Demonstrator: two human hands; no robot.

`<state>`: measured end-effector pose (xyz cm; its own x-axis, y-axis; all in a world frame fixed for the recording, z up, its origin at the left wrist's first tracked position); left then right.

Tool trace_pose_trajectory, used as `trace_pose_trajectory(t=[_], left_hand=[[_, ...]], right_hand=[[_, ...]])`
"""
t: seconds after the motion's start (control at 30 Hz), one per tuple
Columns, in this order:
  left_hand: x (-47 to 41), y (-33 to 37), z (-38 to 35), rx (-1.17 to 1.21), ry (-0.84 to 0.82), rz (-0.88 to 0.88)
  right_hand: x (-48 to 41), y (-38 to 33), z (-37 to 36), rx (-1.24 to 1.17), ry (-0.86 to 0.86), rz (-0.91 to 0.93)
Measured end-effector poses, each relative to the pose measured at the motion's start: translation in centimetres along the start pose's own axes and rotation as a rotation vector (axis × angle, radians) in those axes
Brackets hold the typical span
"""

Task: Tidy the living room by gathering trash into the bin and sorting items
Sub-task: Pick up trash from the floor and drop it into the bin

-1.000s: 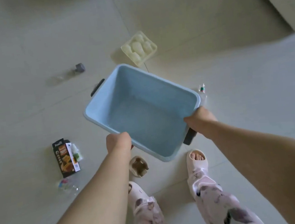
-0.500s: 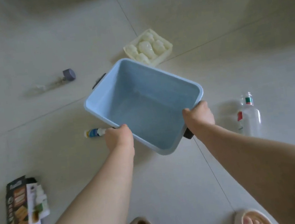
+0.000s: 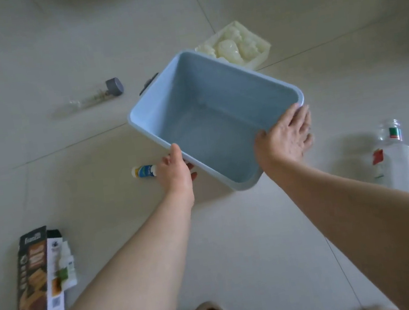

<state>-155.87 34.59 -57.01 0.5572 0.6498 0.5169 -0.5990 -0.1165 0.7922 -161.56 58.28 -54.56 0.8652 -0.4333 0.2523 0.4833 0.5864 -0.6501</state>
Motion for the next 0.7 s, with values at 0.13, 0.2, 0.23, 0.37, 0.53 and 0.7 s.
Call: trace_pose_trajectory(t=[0.13,0.2,0.23,0.37,0.53,0.7], left_hand=[[0.5,-1.1,0.6,0.051,-0.018,0.016],[0.7,-1.9,1.3,0.036,-0.004,0.036],[0.6,-2.4,1.7,0.03,0.006,0.046],[-0.2,-3.8,3.8,-0.003,0.06,0.04],[-2.2,-4.9,7.5,-0.129,0.129,0.036],[-4.0,-5.8,10.5,-0.236,-0.004,0.106]], right_hand=[[1.3,-3.9,-1.1,0.139,-0.062,0.234],[2.9,-5.3,-2.2,0.157,-0.153,0.328],[3.9,-5.8,-2.8,0.153,-0.199,0.381],[7.1,-7.8,-4.7,0.169,-0.297,0.611],[10.8,-10.1,-6.6,0.222,-0.288,0.972],[15.9,-9.7,-7.9,0.22,-0.332,1.439]])
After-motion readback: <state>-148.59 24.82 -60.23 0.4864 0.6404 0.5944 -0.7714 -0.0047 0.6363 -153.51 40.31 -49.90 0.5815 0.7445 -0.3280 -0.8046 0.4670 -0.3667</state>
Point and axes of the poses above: each hand's wrist, its own x-axis away from the middle knuckle, its own z-axis out of the back of the hand, y = z × x, the point moved 7 cm from there along -x, towards the middle knuckle, and after that the axes turned 11 degrees about -x, right-handed, at the moved point
